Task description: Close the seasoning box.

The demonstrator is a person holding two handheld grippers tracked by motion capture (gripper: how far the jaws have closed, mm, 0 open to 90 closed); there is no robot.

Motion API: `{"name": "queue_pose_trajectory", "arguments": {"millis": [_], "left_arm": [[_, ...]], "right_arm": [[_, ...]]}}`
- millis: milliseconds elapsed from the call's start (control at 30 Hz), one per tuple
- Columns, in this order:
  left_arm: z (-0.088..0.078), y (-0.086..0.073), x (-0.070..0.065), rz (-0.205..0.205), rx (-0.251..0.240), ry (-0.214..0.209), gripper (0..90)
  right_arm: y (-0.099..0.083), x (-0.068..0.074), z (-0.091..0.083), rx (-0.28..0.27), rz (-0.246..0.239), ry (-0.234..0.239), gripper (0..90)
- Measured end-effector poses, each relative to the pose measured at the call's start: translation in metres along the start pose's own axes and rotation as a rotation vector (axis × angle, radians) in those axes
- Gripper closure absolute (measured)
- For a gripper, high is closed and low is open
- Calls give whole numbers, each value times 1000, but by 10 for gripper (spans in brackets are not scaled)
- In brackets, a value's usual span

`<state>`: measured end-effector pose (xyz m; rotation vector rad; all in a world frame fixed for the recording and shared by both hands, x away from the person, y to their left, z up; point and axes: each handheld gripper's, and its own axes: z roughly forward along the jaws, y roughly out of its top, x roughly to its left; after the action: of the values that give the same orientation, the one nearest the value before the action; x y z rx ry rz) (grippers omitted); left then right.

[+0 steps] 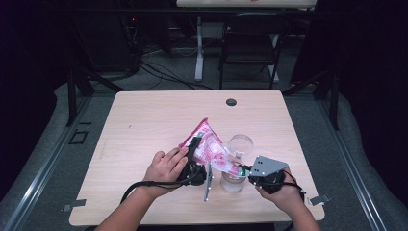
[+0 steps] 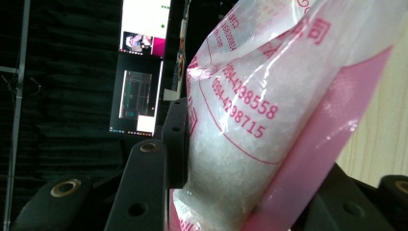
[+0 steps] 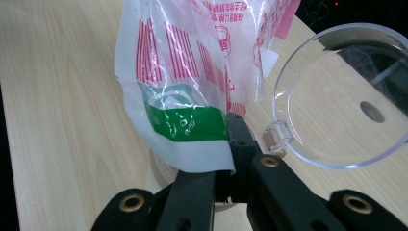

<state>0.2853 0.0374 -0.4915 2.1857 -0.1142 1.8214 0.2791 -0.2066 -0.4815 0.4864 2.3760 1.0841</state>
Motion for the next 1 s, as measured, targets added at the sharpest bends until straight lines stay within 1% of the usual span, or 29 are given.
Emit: {"name": "queue_pose_trajectory", "arguments": {"millis": [133, 200, 233, 300, 467, 667, 833, 1000], "left_arm": [[0, 1, 0, 8, -3, 3, 646], [0, 1, 0, 7, -4, 2, 646], [0, 1, 0, 0, -3, -2, 647], [0, 2, 1, 4, -4, 3, 647], [0, 2, 1, 3, -3, -3, 648], [-1, 1, 1, 3, -7, -1, 649], [-1, 2, 1, 3, -1, 1, 649], [-1, 2, 1, 2, -3, 5, 650]], "right_arm": [[-1, -1, 0, 6, 2, -5, 900], [-2, -1, 0, 8, 1, -8, 900], [-2, -1, 0, 10, 1, -11, 900], [-2, -1, 1, 6, 5, -7, 900], [-2, -1, 1, 13, 1, -12, 900], [-2, -1, 1, 12, 2, -9, 900], [-2, -1, 2, 10, 5, -4, 900], [-3, -1, 1, 10, 5, -9, 900]]}}
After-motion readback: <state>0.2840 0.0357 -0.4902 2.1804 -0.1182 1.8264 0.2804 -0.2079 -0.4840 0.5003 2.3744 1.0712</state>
